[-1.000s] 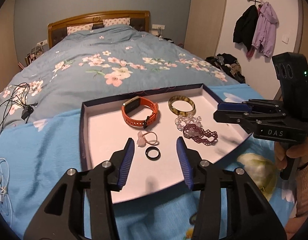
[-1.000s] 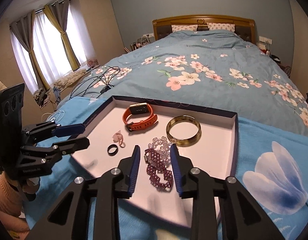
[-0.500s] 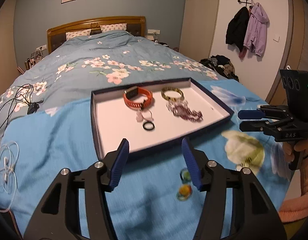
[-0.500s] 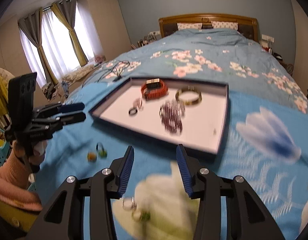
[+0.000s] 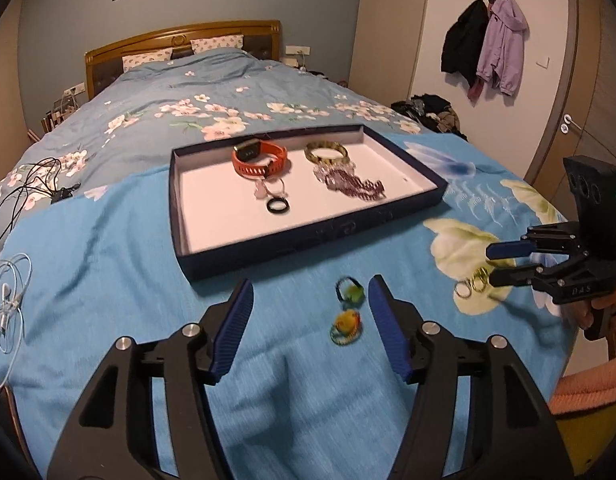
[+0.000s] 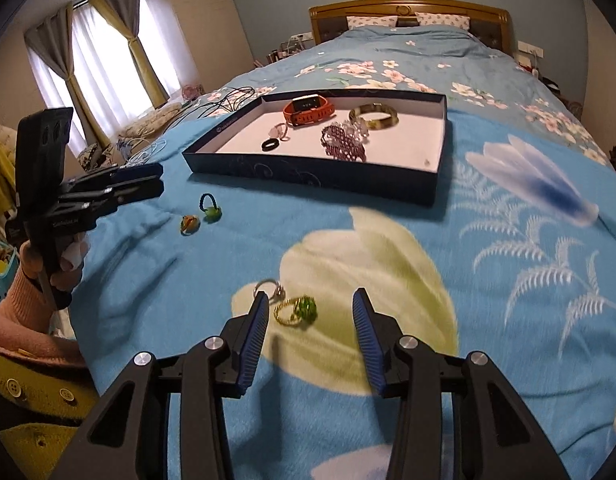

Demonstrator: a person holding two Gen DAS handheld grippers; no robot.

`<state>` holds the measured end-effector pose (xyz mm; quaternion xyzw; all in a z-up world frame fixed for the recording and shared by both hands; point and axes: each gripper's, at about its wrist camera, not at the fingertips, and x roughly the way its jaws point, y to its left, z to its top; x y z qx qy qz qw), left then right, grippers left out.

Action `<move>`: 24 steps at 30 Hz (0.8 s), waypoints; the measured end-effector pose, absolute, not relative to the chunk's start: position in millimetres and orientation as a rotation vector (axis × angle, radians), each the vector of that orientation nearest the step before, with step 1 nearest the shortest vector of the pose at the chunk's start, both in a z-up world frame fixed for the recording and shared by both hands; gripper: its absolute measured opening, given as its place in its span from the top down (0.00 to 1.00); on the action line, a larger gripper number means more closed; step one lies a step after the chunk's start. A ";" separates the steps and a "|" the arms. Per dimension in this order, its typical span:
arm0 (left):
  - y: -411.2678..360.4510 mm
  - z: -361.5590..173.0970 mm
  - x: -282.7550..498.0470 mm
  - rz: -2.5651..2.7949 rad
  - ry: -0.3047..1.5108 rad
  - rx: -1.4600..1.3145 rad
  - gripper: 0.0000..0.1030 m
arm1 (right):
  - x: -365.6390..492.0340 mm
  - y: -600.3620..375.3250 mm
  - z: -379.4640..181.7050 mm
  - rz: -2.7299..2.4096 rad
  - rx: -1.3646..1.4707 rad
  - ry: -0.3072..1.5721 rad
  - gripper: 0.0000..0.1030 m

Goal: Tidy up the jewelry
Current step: 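Move the left tool to the yellow beaded hair tie while the right tool approaches the green-stone ring, then grasp the green-stone gold ring with the right tool while the left tool grasps the yellow beaded hair tie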

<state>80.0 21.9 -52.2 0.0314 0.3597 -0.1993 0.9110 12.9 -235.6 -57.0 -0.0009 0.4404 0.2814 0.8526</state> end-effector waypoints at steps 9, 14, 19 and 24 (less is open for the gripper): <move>7.0 -70.8 72.7 -0.440 0.801 0.082 0.42 | 8.1 -229.2 -61.6 0.589 -0.002 0.919 0.61; 1.5 -75.5 73.9 -0.443 0.820 0.089 0.43 | 7.8 -228.2 -62.0 0.572 -0.010 0.912 0.74; -0.2 -77.5 75.6 -0.432 0.832 0.091 0.43 | 9.6 -229.8 -62.9 0.564 -0.001 0.912 0.75; -1.3 -79.1 78.3 -0.421 0.843 0.086 0.43 | 10.6 -224.5 -62.4 0.552 -0.033 0.907 0.76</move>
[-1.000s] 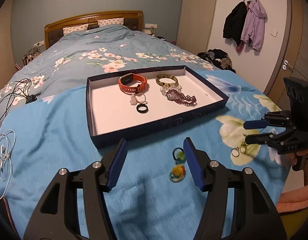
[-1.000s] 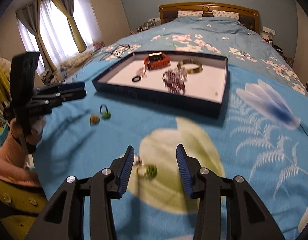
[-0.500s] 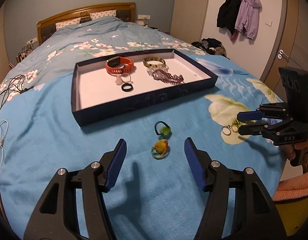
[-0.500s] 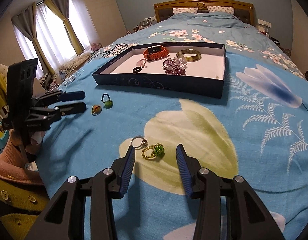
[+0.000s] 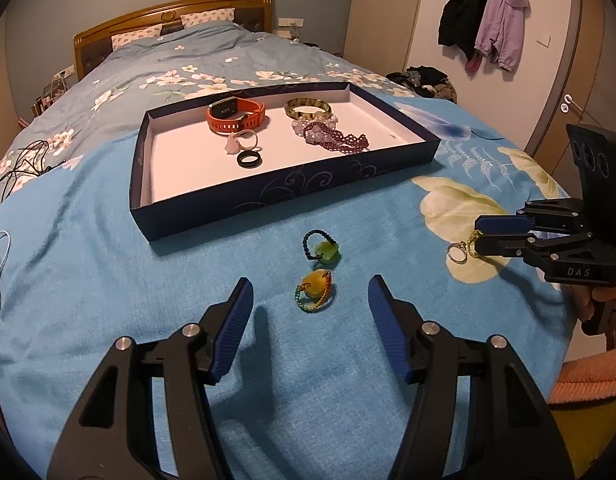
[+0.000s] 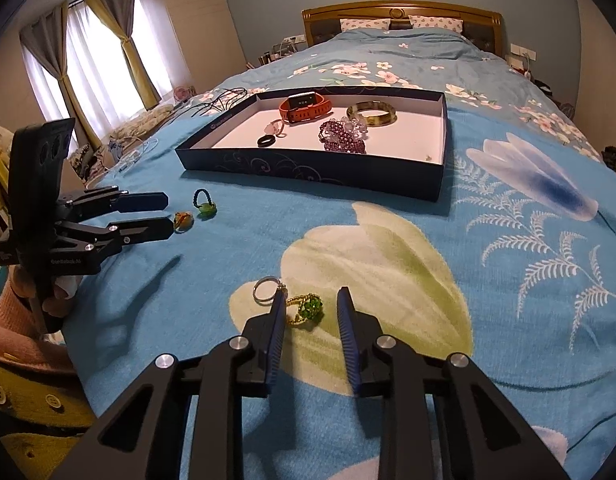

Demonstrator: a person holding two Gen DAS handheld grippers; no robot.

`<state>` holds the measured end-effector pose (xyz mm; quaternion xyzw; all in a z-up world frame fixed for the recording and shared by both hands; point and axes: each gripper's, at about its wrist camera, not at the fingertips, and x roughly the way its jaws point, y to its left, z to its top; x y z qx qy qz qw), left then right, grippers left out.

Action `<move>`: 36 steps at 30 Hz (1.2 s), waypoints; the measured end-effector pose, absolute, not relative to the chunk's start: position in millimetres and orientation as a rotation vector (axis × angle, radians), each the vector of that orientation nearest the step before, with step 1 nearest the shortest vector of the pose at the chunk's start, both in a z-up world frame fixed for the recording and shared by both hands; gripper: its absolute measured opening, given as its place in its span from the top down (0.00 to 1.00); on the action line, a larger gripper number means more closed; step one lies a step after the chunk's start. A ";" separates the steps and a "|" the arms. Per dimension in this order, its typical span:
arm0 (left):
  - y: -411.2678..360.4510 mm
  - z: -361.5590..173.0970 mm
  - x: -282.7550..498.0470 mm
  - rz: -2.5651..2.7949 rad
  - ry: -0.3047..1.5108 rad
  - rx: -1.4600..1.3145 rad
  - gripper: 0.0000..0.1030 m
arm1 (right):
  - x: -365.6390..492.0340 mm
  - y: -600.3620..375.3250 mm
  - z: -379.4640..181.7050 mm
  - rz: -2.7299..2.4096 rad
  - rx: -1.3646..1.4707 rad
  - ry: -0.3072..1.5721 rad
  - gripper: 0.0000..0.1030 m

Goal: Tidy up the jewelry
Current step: 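Grasp the green-stone gold ring with the right tool while the left tool grasps the yellow beaded hair tie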

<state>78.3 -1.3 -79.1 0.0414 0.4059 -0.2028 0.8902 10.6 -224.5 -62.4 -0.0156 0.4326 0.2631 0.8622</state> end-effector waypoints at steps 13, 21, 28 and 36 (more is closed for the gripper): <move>-3.6 -83.4 80.1 -0.422 0.865 0.087 0.49 | 10.7 -223.7 -63.4 0.522 -0.062 0.901 0.93; -8.6 -86.5 79.4 -0.433 0.876 0.109 0.58 | 9.3 -227.4 -61.0 0.531 -0.037 0.893 0.93; -11.2 -87.4 84.5 -0.432 0.894 0.104 0.63 | 8.4 -227.9 -56.0 0.540 -0.011 0.873 0.93; -16.0 -88.1 88.4 -0.418 0.898 0.120 0.79 | 9.4 -231.9 -51.0 0.545 0.029 0.856 0.93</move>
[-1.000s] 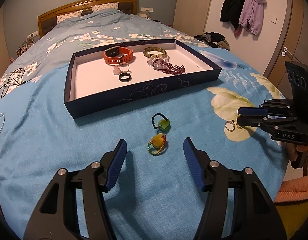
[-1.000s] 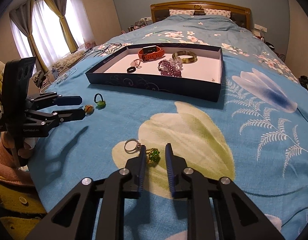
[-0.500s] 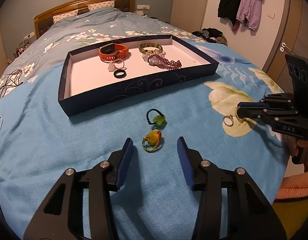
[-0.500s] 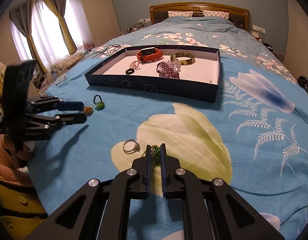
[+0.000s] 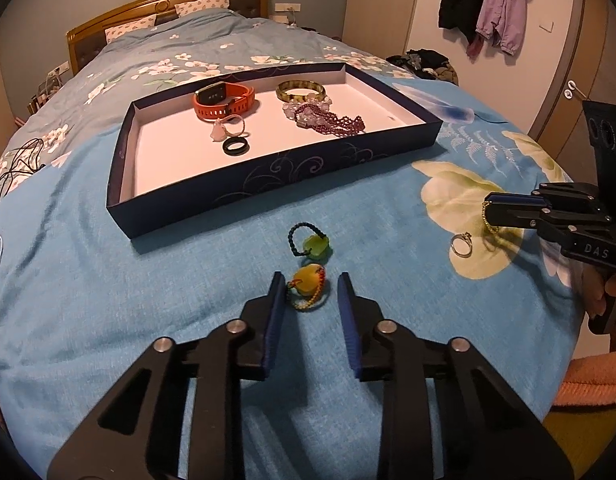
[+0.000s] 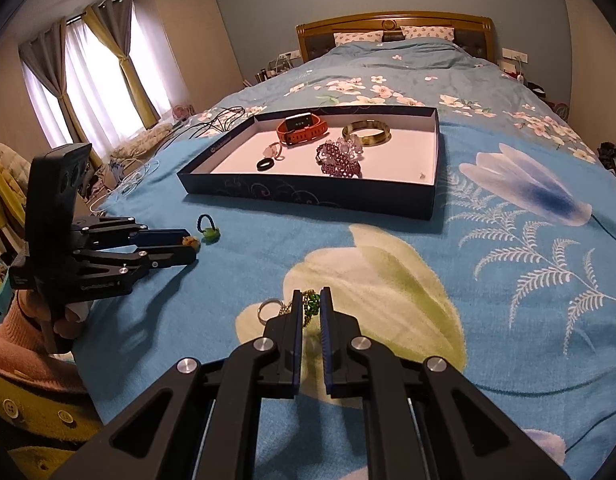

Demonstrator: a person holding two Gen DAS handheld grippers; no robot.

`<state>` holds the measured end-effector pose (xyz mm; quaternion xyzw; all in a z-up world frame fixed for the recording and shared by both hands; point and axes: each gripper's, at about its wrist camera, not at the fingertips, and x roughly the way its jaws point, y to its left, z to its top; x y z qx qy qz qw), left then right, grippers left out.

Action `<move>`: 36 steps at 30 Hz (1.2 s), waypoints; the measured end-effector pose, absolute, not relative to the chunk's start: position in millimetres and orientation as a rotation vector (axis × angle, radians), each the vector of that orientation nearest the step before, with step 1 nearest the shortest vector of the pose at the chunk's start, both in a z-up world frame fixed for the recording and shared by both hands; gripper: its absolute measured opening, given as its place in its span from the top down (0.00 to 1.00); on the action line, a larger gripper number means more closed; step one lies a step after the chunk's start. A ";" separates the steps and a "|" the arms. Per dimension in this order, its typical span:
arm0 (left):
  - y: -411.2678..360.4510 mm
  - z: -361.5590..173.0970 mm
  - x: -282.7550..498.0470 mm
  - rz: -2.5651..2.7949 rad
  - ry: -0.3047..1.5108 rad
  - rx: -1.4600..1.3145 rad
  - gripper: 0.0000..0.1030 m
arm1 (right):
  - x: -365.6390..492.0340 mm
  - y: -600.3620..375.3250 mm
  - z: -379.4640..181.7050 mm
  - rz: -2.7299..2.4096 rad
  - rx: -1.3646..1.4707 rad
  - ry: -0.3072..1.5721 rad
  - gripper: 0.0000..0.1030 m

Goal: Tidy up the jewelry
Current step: 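Grasp the green-stone gold ring with the right tool while the left tool grasps the yellow beaded hair tie, then carry the yellow hair tie and green-stone ring over the tray with both tools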

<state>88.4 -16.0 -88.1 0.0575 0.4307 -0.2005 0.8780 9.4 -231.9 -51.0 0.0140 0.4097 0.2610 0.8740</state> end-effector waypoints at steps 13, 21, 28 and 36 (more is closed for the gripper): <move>-14.4 -85.1 90.2 -0.414 0.879 0.096 0.84 | 11.8 -227.6 -44.4 0.573 0.061 0.829 0.93; -10.7 -83.2 88.0 -0.408 0.867 0.080 0.86 | 15.6 -225.8 -41.1 0.589 0.082 0.811 0.93; -9.2 -81.3 84.3 -0.414 0.858 0.078 0.86 | 16.7 -223.5 -38.4 0.599 0.086 0.801 0.93; -4.2 -70.3 79.7 -0.411 0.826 0.063 0.86 | 22.2 -221.3 -33.6 0.611 0.105 0.783 0.93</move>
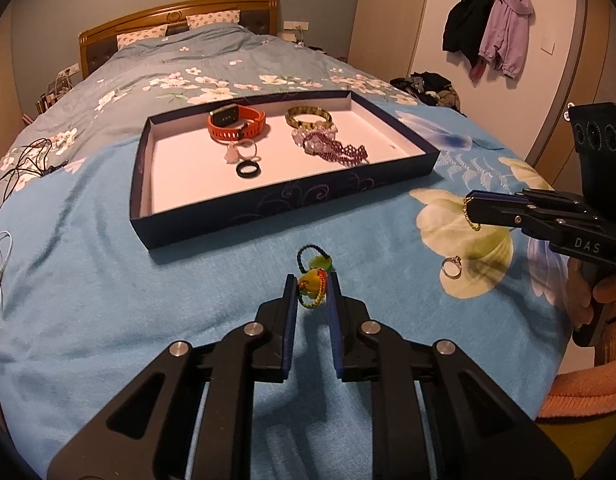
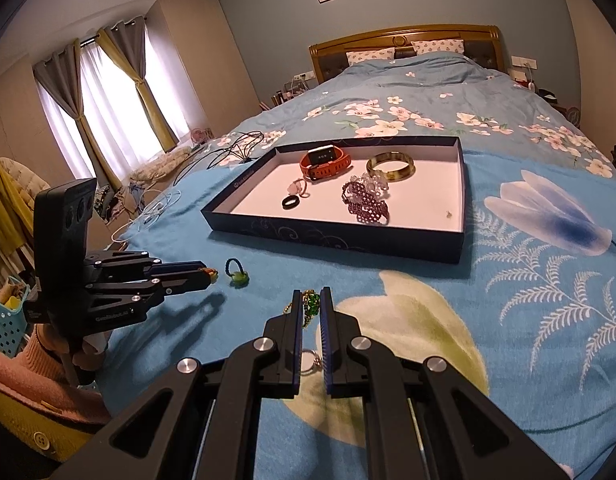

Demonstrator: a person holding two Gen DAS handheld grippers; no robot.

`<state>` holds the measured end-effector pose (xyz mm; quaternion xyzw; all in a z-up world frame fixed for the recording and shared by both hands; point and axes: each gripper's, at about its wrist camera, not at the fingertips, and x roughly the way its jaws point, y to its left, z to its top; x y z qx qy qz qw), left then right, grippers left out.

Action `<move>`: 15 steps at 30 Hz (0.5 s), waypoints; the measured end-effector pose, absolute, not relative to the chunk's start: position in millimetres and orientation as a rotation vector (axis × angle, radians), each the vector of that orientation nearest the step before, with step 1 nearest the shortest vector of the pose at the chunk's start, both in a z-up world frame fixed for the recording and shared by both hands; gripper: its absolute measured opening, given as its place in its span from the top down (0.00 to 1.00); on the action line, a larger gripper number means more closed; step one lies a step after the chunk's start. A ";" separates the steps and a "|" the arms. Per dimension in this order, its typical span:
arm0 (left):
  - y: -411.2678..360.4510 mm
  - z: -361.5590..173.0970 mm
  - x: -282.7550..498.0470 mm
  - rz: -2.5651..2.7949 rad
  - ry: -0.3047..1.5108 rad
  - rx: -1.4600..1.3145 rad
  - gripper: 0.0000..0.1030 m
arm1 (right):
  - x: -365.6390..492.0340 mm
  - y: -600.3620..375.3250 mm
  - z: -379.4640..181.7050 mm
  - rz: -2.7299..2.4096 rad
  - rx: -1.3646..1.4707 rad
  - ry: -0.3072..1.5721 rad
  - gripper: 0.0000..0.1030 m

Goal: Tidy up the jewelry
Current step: 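Carry the yellow hair tie and green-stone ring over the tray with both tools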

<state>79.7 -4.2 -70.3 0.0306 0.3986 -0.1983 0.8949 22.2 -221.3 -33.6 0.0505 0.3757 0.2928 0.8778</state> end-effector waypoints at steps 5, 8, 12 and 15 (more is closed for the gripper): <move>-0.7 -59.2 78.8 -0.407 0.791 0.059 0.86 | 26.6 -217.3 -30.5 0.620 0.107 0.771 0.93; 2.3 -52.0 79.6 -0.403 0.769 0.051 0.86 | 29.9 -215.5 -28.6 0.621 0.106 0.764 0.93; 4.2 -44.3 83.4 -0.393 0.742 0.049 0.86 | 35.1 -213.0 -24.6 0.624 0.099 0.752 0.93; 4.0 -40.8 86.7 -0.391 0.733 0.049 0.86 | 40.2 -210.8 -21.9 0.624 0.093 0.744 0.93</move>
